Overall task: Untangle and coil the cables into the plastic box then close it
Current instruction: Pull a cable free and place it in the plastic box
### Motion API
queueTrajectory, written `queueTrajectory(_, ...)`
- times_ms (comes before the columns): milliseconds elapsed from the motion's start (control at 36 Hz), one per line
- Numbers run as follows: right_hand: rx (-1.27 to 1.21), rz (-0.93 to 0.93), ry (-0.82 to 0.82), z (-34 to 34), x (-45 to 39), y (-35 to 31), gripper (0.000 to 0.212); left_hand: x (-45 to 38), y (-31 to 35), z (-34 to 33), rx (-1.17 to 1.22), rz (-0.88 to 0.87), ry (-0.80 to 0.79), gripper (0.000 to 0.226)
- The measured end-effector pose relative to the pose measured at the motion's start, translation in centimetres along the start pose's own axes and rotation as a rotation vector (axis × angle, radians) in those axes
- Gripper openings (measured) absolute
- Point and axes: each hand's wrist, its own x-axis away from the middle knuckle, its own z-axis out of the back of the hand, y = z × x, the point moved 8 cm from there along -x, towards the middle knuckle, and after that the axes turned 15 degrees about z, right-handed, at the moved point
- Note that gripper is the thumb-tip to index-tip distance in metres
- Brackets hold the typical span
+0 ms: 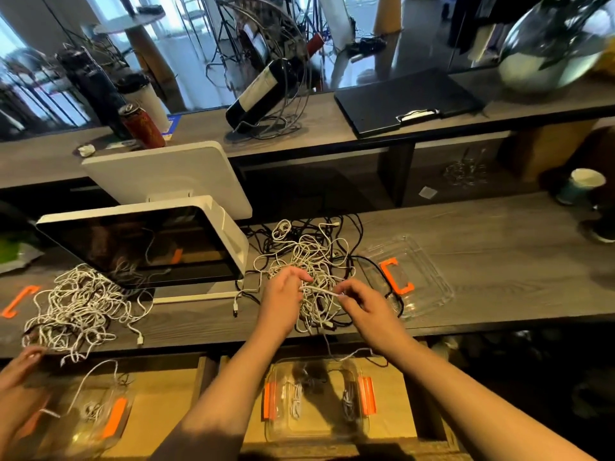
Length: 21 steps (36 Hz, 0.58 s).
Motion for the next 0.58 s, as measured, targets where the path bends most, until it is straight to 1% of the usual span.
queueTrajectory(56,-0.025,0.017,0.013,0.2,0.2,-0.1,0.014,0.0,-0.6,0.1,0.040,0.041,-0.050,0.034)
queueTrajectory(83,-0.041,0.024,0.027,0.4,0.3,-0.1,0.014,0.1,-0.9,-0.2,0.051,0.062,-0.106,0.035)
queueTrajectory(167,-0.098,0.050,0.080,1.1,0.3,-0.7,0.013,0.9,-1.8,-1.7,0.083,0.108,-0.348,0.037)
queueTrajectory(278,-0.089,0.112,0.120,1.7,0.1,-2.1,0.012,3.1,-2.5,-4.1,0.174,0.216,-0.638,0.062)
queueTrajectory(333,-0.079,0.131,0.130,1.9,0.1,-2.5,0.012,4.3,-2.1,-5.0,0.226,0.234,-0.735,0.059)
queueTrajectory(389,-0.070,0.149,0.134,2.0,0.3,-2.9,0.011,4.9,-2.1,-5.5,0.253,0.269,-0.774,0.057)
queueTrajectory(444,-0.068,0.150,0.159,2.2,0.5,-3.0,0.010,5.0,-2.5,-5.7,0.210,0.289,-0.757,0.060)
queueTrajectory(528,-0.099,0.108,0.248,2.7,0.7,-2.8,0.006,4.4,-2.8,-5.5,0.120,0.243,-0.635,0.066)
queueTrajectory(583,-0.118,0.062,0.271,2.7,0.9,-2.3,0.010,4.2,-2.3,-5.3,0.097,0.164,-0.569,0.065)
